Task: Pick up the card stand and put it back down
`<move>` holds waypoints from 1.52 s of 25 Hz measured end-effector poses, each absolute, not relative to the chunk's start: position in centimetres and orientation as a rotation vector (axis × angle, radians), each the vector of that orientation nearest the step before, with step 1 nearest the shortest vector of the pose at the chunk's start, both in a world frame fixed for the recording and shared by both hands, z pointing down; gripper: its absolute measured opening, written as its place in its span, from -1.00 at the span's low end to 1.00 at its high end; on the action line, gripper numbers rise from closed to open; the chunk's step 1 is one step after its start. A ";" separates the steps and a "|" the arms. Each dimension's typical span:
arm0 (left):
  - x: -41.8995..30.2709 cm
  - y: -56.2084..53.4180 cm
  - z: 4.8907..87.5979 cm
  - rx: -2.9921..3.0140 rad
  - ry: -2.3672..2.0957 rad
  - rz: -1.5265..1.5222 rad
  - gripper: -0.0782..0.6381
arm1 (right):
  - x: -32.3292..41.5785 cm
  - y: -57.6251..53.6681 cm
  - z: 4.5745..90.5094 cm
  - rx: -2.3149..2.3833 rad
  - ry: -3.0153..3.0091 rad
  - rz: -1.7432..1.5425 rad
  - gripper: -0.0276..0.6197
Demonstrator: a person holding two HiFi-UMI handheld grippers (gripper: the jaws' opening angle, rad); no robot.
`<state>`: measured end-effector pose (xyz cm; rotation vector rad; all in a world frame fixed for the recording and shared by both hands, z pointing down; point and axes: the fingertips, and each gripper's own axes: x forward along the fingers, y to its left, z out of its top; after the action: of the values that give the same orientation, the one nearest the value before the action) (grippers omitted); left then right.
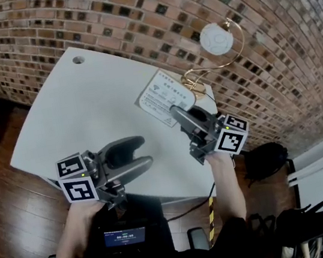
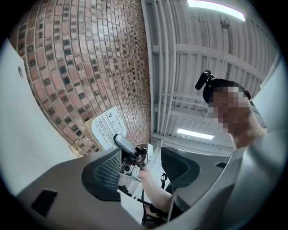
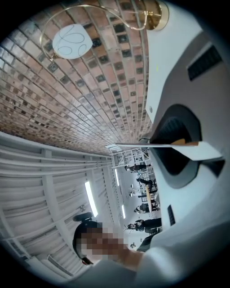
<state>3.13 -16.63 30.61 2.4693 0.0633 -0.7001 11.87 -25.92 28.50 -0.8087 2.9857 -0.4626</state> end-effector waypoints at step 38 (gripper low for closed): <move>7.2 -26.1 32.1 2.489 0.022 -0.527 -0.05 | 14.9 -36.0 30.4 -0.541 3.080 -0.462 -0.82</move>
<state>7.19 -26.09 32.12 2.4891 0.0219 -0.5272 14.92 -35.95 30.40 -0.5408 3.0805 -0.4620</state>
